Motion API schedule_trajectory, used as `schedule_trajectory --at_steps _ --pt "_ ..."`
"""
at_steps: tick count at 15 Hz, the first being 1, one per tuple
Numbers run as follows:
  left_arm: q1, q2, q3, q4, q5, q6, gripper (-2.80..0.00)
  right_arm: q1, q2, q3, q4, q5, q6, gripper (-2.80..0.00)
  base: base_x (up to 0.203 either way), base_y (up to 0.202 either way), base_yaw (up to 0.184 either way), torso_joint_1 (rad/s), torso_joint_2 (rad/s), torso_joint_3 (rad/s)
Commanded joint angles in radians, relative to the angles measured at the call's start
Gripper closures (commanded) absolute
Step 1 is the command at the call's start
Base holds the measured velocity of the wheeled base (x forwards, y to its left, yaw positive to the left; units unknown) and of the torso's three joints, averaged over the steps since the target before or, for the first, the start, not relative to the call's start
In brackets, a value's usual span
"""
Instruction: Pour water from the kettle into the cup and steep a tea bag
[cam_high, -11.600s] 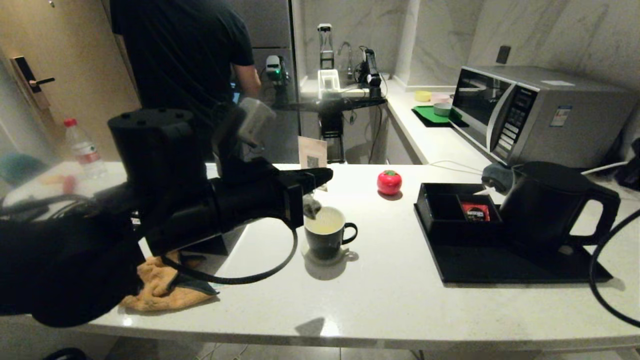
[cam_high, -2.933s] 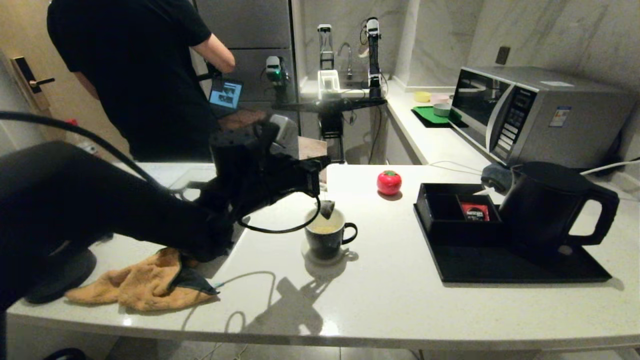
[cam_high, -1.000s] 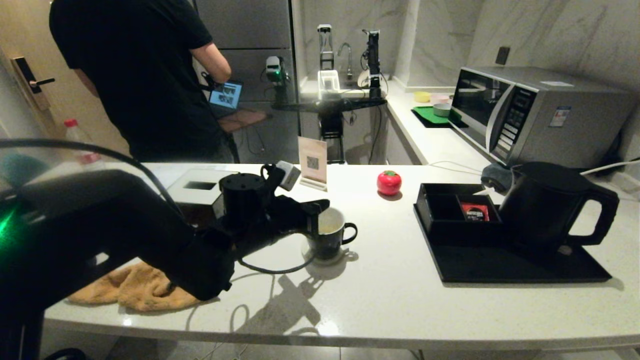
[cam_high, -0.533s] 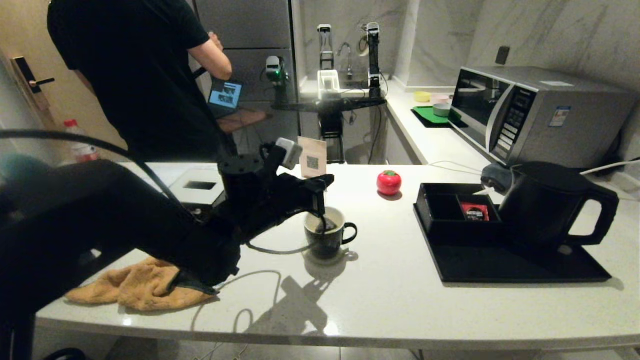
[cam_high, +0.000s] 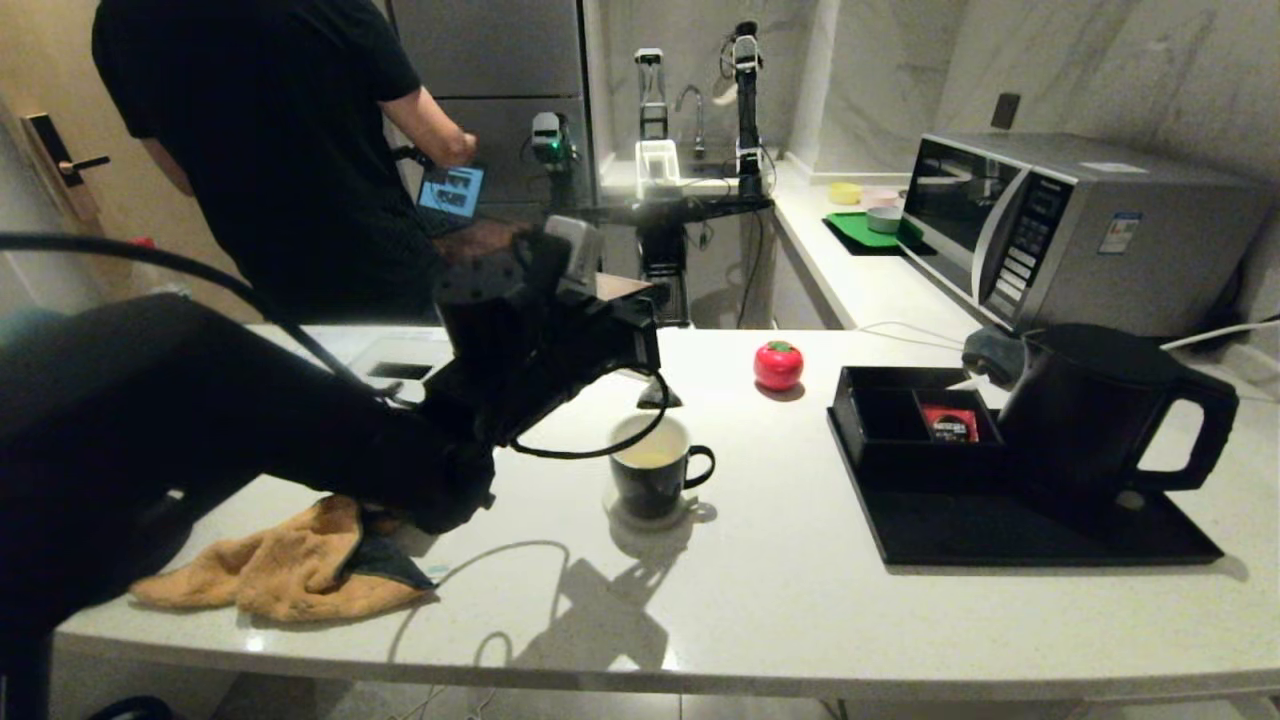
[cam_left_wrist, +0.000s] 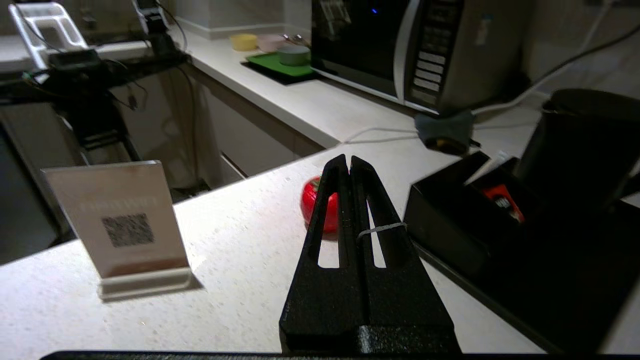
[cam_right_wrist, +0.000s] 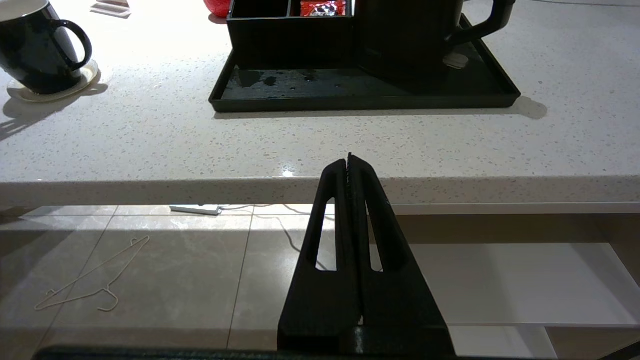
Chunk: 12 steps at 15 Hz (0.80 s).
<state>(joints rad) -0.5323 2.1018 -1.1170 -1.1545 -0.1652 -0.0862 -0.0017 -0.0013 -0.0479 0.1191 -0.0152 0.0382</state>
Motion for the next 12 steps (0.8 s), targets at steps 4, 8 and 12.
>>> schedule_trajectory --at_steps 4,8,12 --pt "0.000 -0.011 -0.014 -0.006 0.010 0.002 0.00 0.000 0.001 0.000 0.001 0.000 0.000 0.00 0.000 0.000 0.000 0.000 0.00 0.000" --pt "-0.005 -0.014 -0.014 -0.005 0.012 0.003 0.00 0.000 0.001 0.000 0.001 0.000 0.000 0.00 0.000 0.000 0.000 0.000 0.00 0.000" --pt "-0.008 -0.014 -0.014 0.000 0.037 0.005 0.00 0.000 0.001 0.000 0.001 0.000 0.000 0.00 0.000 0.000 0.000 0.000 0.00 0.000"
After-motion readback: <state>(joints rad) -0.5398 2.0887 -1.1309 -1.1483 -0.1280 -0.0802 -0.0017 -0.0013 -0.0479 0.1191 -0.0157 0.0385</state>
